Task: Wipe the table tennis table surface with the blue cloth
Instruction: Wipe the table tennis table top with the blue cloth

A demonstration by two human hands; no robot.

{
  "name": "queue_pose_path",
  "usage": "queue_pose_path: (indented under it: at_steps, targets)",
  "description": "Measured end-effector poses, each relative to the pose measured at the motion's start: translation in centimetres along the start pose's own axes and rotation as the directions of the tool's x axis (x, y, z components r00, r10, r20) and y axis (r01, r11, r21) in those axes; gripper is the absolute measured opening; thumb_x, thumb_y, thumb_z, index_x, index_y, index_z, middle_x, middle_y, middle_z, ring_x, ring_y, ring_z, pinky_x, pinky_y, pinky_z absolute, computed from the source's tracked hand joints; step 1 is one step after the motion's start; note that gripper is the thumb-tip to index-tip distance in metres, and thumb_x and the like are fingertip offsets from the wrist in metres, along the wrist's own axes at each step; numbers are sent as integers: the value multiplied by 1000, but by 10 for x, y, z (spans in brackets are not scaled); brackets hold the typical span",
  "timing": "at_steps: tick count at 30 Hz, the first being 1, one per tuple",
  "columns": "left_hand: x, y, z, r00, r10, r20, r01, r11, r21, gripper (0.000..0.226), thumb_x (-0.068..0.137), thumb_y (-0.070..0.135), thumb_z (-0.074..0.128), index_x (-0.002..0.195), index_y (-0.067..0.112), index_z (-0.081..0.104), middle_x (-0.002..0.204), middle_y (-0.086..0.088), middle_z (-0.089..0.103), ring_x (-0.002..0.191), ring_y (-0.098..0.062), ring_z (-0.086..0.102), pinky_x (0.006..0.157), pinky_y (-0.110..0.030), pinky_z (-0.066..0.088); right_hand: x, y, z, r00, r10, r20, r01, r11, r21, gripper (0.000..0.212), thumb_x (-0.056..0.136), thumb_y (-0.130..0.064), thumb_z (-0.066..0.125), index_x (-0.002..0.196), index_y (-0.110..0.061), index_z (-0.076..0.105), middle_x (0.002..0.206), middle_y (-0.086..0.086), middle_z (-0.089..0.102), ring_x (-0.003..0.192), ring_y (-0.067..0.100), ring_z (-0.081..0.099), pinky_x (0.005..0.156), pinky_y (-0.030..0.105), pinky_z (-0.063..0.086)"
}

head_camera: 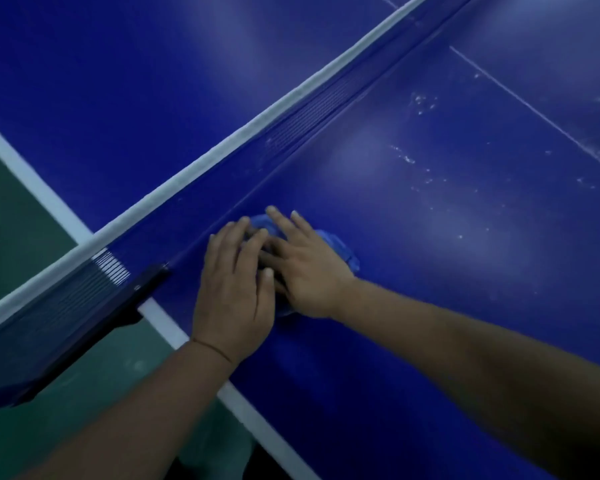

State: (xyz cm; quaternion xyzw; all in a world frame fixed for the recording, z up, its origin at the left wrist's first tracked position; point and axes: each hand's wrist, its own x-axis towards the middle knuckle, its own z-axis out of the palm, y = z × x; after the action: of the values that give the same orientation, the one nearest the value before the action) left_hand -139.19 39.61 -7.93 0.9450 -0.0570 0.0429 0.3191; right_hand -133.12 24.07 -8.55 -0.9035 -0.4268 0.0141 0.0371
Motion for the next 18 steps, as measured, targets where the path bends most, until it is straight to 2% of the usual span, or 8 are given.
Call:
queue_pose_path:
  at_steps: [2, 4, 8, 10, 12, 14, 16, 18]
  targets:
    - [19, 5, 16, 999, 7, 50, -10, 997, 76, 55, 99, 33, 31, 147, 7, 42, 158, -15, 32, 147, -31, 23, 123, -47, 14, 14, 64, 1, 991, 131, -37, -133, 987, -85, 56, 94, -37, 37, 142, -11, 52, 149, 12, 47, 140, 50, 31, 110, 66, 27]
    - [25, 2, 27, 992, -11, 124, -15, 979, 203, 61, 100, 39, 23, 151, 9, 38, 160, -15, 28, 149, -30, 19, 124, -46, 9, 23, 133, -2, 944, 322, -70, -328, 936, -125, 55, 98, -35, 31, 140, -8, 55, 146, 15, 51, 135, 54, 37, 106, 67, 34]
    - [24, -2, 32, 988, -3, 154, -42, 957, 288, 61, 101, 40, 22, 155, 12, 30, 163, -15, 21, 152, -28, 9, 124, -43, 1, 29, 190, -17, 826, 557, -92, -563, 821, -91, 61, 101, -38, 17, 149, -11, 43, 156, 12, 37, 146, 46, 22, 116, 59, 18]
    - [24, -1, 32, 989, 18, 145, -61, 952, 301, 60, 102, 38, 24, 156, 11, 25, 165, -15, 15, 153, -29, 7, 123, -44, 1, 33, 152, -11, 900, 428, -80, -435, 893, -115, 63, 97, -36, 18, 142, -6, 51, 150, 17, 46, 142, 43, 31, 114, 63, 22]
    - [25, -1, 32, 990, 28, 142, -68, 955, 289, 60, 102, 36, 26, 156, 9, 24, 164, -16, 17, 153, -30, 9, 123, -45, 3, 21, 97, 4, 989, 140, -39, -142, 988, -66, 57, 99, -37, 25, 141, -12, 52, 150, 11, 47, 142, 38, 33, 118, 58, 21]
    - [26, -2, 32, 989, 33, 148, -76, 952, 298, 60, 102, 36, 27, 155, 9, 25, 164, -16, 18, 153, -29, 11, 123, -45, 4, 15, 95, -1, 999, -54, 6, 54, 998, -36, 49, 102, -34, 35, 143, -14, 51, 151, 7, 46, 142, 38, 35, 116, 54, 23]
    - [26, -2, 33, 983, 38, 177, -92, 946, 311, 59, 102, 36, 26, 155, 13, 26, 165, -12, 17, 153, -28, 10, 122, -45, 5, 26, 146, -5, 997, 5, -78, -16, 989, -145, 45, 95, -25, 48, 135, -6, 57, 140, 16, 56, 130, 43, 48, 108, 61, 35]
    - [27, -2, 33, 979, 34, 199, -96, 945, 311, 57, 102, 36, 25, 155, 14, 29, 165, -10, 19, 153, -27, 10, 121, -46, 6, 31, 207, -19, 933, 356, -54, -357, 898, -257, 45, 91, -21, 50, 132, -4, 59, 142, 17, 52, 133, 40, 45, 108, 62, 34]
